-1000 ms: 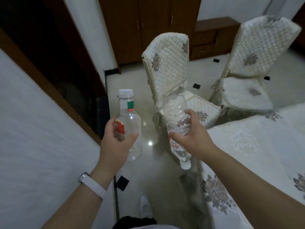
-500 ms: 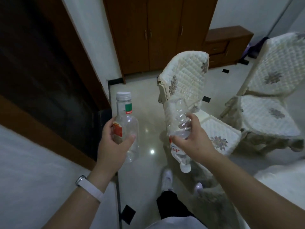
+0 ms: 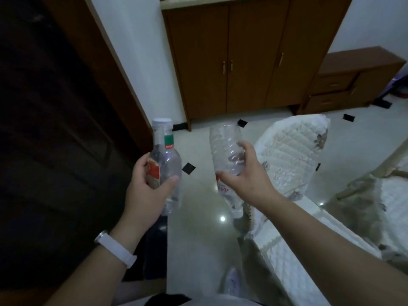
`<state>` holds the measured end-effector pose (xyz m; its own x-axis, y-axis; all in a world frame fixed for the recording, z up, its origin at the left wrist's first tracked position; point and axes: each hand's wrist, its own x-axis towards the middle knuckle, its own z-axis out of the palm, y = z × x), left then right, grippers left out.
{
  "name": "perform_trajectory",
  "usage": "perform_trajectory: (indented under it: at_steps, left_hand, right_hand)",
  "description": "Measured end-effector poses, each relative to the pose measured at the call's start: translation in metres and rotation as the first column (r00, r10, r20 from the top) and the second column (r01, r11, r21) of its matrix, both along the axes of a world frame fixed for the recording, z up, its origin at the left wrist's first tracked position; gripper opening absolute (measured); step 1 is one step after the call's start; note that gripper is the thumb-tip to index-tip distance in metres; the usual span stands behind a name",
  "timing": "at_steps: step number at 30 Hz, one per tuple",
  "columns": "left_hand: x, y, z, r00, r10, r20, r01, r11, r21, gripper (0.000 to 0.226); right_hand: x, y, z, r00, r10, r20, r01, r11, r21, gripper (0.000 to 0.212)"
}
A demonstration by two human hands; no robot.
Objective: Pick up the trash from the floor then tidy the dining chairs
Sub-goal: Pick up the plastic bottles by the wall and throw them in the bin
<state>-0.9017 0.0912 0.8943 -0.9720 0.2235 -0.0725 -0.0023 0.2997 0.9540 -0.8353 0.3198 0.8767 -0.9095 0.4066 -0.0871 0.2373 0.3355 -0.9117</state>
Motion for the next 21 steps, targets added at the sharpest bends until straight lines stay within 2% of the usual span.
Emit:
perform_trajectory:
  at_steps: [6,11,21]
  left_hand:
    - [-0.068,0.028,-0.003,0.999,0.042,-0.021,-0.042,0.999,0.012,0.075]
    - [-0.147,0.047,-0.017,1.000,-0.001,-0.027,0.001,1.000,0.020,0.073]
    - [-0.363,0.082,-0.038,0.993,-0.119,0.024,0.116,0.989,0.090,0.065]
  right_hand:
    - [-0.075,0.027,0.005,1.000,-0.011,-0.005,0.011,1.000,-0.007,0.087]
    - [-0.140,0.038,-0.005,0.999,-0.030,0.031,0.029,0.999,0.016,0.086]
    - [-0.303,0.074,0.001,0.967,-0.238,0.087,0.224,0.963,0.150,0.084]
